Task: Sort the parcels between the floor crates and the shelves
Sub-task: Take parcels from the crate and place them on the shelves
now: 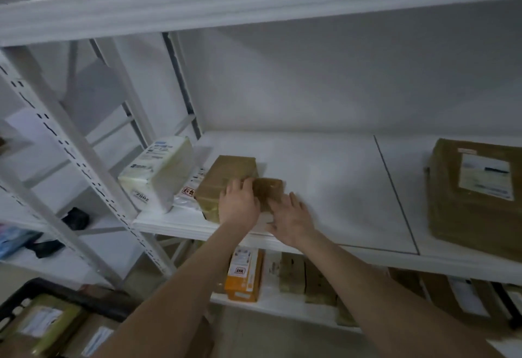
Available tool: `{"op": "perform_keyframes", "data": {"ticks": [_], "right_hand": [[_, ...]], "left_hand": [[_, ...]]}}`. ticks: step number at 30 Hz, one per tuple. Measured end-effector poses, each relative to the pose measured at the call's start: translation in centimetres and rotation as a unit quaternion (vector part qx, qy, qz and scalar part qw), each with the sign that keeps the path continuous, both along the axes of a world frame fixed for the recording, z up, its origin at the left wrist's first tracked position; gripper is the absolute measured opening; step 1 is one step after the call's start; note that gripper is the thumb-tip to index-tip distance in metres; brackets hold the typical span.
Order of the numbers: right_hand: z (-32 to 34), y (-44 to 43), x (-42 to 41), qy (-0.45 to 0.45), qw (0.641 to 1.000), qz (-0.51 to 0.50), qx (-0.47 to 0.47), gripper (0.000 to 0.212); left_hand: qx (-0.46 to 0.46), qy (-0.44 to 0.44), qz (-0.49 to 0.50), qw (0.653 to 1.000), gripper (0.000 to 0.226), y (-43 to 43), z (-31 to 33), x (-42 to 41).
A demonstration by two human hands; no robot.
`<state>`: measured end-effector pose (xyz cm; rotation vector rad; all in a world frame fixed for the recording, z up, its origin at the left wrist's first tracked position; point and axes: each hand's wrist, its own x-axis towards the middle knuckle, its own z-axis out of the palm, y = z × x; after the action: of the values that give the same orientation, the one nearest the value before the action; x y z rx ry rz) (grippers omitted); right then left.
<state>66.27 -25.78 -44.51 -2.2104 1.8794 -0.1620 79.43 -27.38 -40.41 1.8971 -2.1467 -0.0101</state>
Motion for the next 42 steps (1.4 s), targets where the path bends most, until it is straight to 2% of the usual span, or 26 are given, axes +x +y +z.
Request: {"op": "perform_keyframes", "data": {"ticks": [4,7,15,18,21,22,24,26,29,31,32,33,34,35,36,37,38,39,41,42], "right_hand": [[-1.0,-1.4,1.8,0.038,0.999,-0.005,0.028,0.063],[-1.2,-1.7,1.4,0.068,0.997,-0.022,0.008,0.056],[-0.4,-0.6,-4.6,0.084,0.993,-0.079,0.015,0.049],[0.2,0.1,-7.3,0.081,0.991,-0.101,0.017,0.055],[0.7,0.0,-8.4,0.066,0.986,-0.147,0.033,0.077],[0.7,-0.2,-8.4,0.057,0.983,-0.168,0.045,0.085],[0.4,-0.6,-8.2,0.031,0.976,-0.203,0.067,0.095],[-0.1,-0.9,-7.9,0.022,0.972,-0.223,0.069,0.093],[-0.8,-1.2,-7.8,0.032,0.969,-0.239,0.049,0.083],[-0.6,-1.2,-8.3,-0.037,0.964,-0.260,0.049,0.078],[-0.2,-1.1,-8.8,-0.123,0.952,-0.277,0.052,0.073],[0.3,-1.1,-9.5,-0.258,0.917,-0.299,0.055,0.064],[1.0,-0.9,-10.0,-0.423,0.844,-0.323,0.061,0.053],[1.6,-0.7,-10.4,-0.562,0.751,-0.339,0.076,0.043],[2.0,-0.5,-10.8,-0.650,0.672,-0.344,0.091,0.032],[2.3,-0.3,-11.1,-0.694,0.625,-0.342,0.105,0.024],[2.4,-0.2,-11.4,-0.711,0.607,-0.335,0.119,0.022],[2.4,0.0,-11.5,-0.712,0.609,-0.324,0.128,0.021],[2.7,0.4,-11.8,-0.676,0.656,-0.315,0.113,0.019],[2.8,0.6,-11.9,-0.656,0.678,-0.317,0.093,0.020]], "left_hand": [[0.074,-0.043,0.052,0.995,0.057,-3.1,-0.2,3.3],[0.118,-0.071,0.042,0.990,0.065,-4.2,-0.7,3.2],[0.140,-0.071,-0.012,0.988,0.059,-5.2,-0.1,-0.6],[0.074,-0.066,-0.034,0.994,0.054,-4.6,0.3,-2.4],[-0.012,-0.014,-0.143,0.990,0.053,-3.3,0.0,-5.6],[0.001,0.007,-0.170,0.986,0.053,-2.8,-0.5,-6.7],[0.072,0.070,-0.157,0.982,0.049,-1.9,-1.8,-8.4],[0.132,0.154,-0.116,0.972,0.044,-1.3,-3.1,-9.0],[0.152,0.223,-0.102,0.957,0.043,-0.9,-4.5,-9.1],[0.158,0.266,-0.076,0.948,0.047,-1.1,-4.6,-8.8],[0.164,0.296,-0.054,0.939,0.048,-1.4,-4.5,-8.7],[0.174,0.334,-0.025,0.926,0.049,-1.7,-4.4,-8.5],[0.195,0.383,0.009,0.903,0.050,-1.9,-4.0,-8.4],[0.222,0.442,0.040,0.868,0.051,-2.0,-3.6,-8.4],[0.250,0.499,0.059,0.827,0.050,-2.1,-3.2,-8.4],[0.276,0.543,0.063,0.791,0.046,-2.0,-2.8,-8.6],[0.299,0.566,0.053,0.766,0.042,-1.8,-2.2,-8.8],[0.318,0.585,0.036,0.745,0.038,-1.5,-1.8,-9.0],[0.336,0.626,0.005,0.704,0.029,-0.9,-1.1,-9.6],[0.331,0.636,-0.009,0.697,0.025,-0.6,-0.8,-9.9]]}}
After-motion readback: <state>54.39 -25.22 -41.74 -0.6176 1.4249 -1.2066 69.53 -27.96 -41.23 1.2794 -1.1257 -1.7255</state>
